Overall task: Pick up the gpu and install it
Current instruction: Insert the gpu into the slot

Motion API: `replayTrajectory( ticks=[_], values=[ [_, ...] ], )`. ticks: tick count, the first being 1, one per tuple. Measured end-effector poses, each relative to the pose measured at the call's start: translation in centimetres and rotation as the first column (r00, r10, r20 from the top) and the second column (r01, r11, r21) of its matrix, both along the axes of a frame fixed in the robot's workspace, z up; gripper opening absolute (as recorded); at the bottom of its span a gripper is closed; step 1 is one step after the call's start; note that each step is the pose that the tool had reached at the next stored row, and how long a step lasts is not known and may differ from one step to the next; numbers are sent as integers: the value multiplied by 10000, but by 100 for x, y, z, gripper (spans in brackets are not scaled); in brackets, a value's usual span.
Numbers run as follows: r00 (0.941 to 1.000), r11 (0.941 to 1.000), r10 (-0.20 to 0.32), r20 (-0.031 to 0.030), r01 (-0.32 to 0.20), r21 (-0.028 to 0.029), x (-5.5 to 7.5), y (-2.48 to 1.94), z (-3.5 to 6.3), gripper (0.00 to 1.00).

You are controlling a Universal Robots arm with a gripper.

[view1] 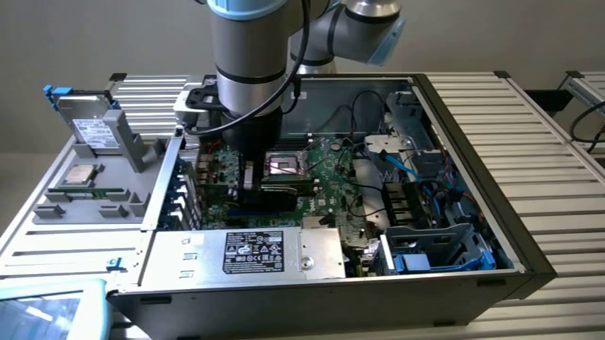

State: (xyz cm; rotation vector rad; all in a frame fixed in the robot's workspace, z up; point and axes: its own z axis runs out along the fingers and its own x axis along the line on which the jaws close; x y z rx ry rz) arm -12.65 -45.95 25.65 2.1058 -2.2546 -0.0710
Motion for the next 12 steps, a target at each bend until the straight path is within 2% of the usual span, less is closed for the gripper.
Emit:
replayTrajectory(
  ticks=[12],
  values=[
    [10000, 10000, 1, 1, -1, 5, 3, 0, -1, 28]
  ],
)
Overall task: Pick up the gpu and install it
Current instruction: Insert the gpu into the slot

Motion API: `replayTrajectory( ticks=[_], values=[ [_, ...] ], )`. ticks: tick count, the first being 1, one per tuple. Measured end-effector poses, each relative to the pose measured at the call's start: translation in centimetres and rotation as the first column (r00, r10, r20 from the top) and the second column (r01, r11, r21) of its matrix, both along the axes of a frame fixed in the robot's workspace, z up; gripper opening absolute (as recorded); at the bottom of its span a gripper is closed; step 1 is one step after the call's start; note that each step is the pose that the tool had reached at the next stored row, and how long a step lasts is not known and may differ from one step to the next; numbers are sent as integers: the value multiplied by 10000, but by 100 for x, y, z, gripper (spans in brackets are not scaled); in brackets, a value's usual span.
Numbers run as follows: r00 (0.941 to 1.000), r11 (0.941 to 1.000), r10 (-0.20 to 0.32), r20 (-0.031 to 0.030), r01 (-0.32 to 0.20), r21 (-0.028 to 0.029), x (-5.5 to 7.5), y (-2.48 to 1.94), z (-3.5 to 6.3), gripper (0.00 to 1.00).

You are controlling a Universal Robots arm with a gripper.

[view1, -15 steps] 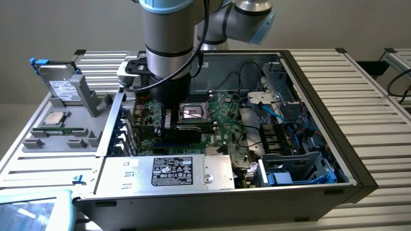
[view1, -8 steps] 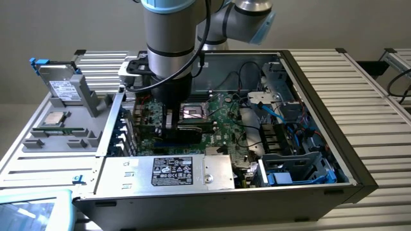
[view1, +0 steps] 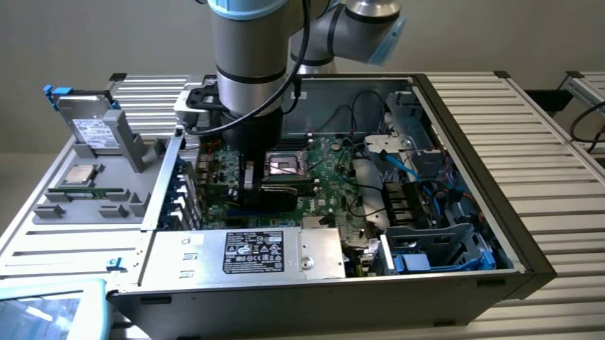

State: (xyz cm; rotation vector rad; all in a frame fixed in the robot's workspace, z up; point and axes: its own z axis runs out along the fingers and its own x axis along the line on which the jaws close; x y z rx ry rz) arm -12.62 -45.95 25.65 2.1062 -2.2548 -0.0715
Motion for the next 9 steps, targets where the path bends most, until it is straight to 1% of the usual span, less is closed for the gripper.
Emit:
replayTrajectory(
  ticks=[6, 9],
  values=[
    [10000, 10000, 1, 1, -1, 0, 0, 1, 36, 28],
    [10000, 10000, 0, 25, 0, -1, -1, 7, 49, 28]
  ],
)
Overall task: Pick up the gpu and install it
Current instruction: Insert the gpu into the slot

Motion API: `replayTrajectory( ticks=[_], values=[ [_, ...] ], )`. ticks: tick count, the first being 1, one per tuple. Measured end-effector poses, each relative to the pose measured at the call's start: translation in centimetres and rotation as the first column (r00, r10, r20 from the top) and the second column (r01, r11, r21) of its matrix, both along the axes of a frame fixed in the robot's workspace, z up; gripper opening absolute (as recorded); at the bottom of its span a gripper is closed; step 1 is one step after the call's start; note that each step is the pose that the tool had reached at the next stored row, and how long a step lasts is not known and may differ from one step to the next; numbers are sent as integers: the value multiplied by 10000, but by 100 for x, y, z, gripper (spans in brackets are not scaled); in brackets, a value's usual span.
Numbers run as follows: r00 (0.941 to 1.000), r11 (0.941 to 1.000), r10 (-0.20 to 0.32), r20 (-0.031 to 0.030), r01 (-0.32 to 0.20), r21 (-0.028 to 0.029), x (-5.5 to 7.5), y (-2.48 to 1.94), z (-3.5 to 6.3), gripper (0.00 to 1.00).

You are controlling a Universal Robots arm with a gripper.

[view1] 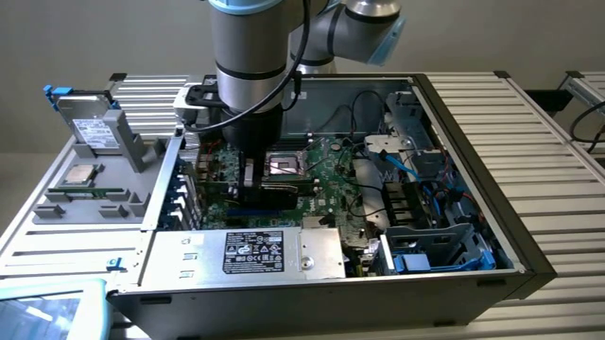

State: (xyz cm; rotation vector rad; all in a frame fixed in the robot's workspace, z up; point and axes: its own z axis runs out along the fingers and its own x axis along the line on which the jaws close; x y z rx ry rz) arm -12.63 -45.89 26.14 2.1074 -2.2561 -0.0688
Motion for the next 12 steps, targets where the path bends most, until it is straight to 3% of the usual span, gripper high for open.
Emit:
replayTrajectory(
  ticks=[12],
  values=[
    [10000, 10000, 2, 12, -2, 0, -27, 6, 3, 28]
  ],
)
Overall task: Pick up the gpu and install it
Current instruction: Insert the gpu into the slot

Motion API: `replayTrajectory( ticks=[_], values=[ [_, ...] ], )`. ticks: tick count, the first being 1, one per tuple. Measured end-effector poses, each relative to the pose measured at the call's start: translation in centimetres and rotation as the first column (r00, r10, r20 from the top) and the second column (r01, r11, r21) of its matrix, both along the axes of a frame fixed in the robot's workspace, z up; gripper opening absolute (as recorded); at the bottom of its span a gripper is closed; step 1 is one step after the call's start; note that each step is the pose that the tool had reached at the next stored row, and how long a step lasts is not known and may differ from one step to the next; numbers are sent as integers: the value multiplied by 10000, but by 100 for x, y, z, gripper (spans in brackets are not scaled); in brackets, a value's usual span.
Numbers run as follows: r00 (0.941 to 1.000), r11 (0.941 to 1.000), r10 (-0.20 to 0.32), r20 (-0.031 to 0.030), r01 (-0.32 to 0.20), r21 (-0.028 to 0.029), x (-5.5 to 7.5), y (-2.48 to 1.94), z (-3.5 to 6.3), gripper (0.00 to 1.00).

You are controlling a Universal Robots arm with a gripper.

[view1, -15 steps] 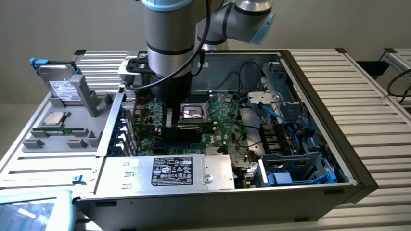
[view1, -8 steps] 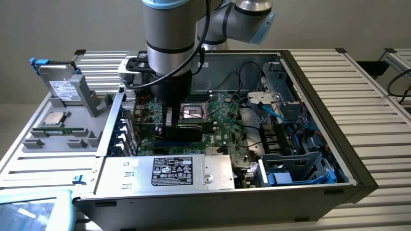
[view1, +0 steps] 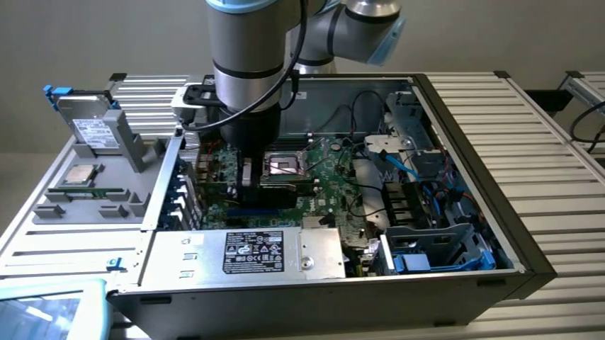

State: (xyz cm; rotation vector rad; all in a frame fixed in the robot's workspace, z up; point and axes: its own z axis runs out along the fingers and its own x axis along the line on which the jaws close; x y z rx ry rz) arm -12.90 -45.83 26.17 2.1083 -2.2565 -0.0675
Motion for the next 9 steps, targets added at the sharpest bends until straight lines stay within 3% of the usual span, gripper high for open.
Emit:
replayTrajectory(
  ticks=[9],
  values=[
    [10000, 10000, -2, -2, 2, 0, -4, 2, 26, 28]
  ],
)
